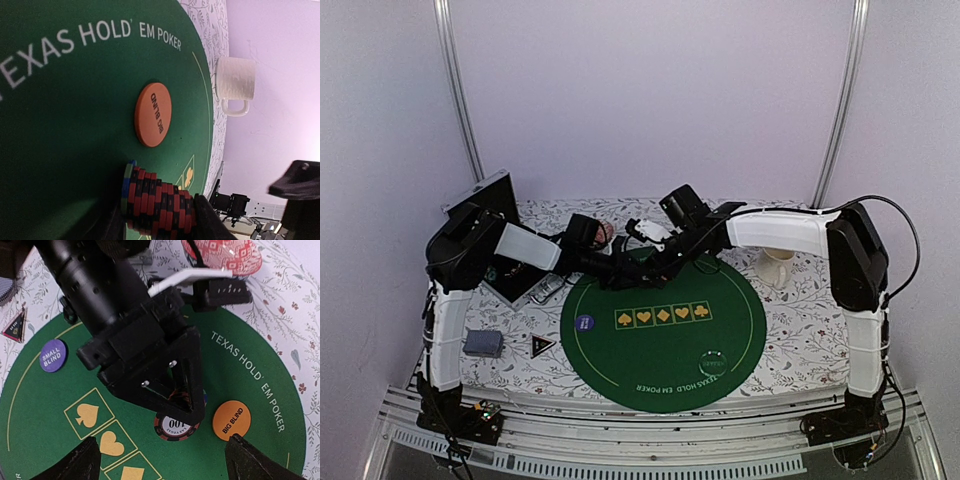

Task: Distribute texas hold em gaming equipment
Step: Pass from the left arm to the right

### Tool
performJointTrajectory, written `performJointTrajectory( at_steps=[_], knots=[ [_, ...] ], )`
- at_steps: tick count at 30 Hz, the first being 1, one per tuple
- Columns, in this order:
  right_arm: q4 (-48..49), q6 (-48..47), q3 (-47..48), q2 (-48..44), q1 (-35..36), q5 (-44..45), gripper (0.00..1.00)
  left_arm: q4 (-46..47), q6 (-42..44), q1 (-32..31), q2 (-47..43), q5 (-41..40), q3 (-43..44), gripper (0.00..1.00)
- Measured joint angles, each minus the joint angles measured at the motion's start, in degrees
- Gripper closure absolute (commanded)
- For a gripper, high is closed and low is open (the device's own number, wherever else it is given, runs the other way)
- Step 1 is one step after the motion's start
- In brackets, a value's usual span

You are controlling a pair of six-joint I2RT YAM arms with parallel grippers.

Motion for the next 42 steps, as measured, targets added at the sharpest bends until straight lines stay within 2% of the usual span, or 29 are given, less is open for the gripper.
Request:
performJointTrajectory(
  at_steps=[8,13,26,38,42],
  knots=[
    [-1.07,-2.03,5.57,10.21,-2.43,-2.6,0.12,0.44,-0.61,-0.02,1.11,-0.7,1.27,0.97],
    [-1.68,-3.15,8.96,13.18,-2.86,-2.58,0.22,1.03,-1.03,0.0,1.55,-0.52,1.55,0.96],
    [-2.58,-6.64,13.29,18.29,-3.26,-3.63,0.32,1.99,-2.21,0.24,2.71,0.5,2.4,0.93],
    [-3.96,-9.33,16.68,20.11,-3.67,-4.57,0.66,3.96,-5.07,0.72,3.69,0.5,2.93,0.92],
    [-4.24,-9.77,16.79,20.11,-3.61,-4.55,0.78,4.15,-5.31,0.81,3.76,0.48,2.91,0.86]
  ],
)
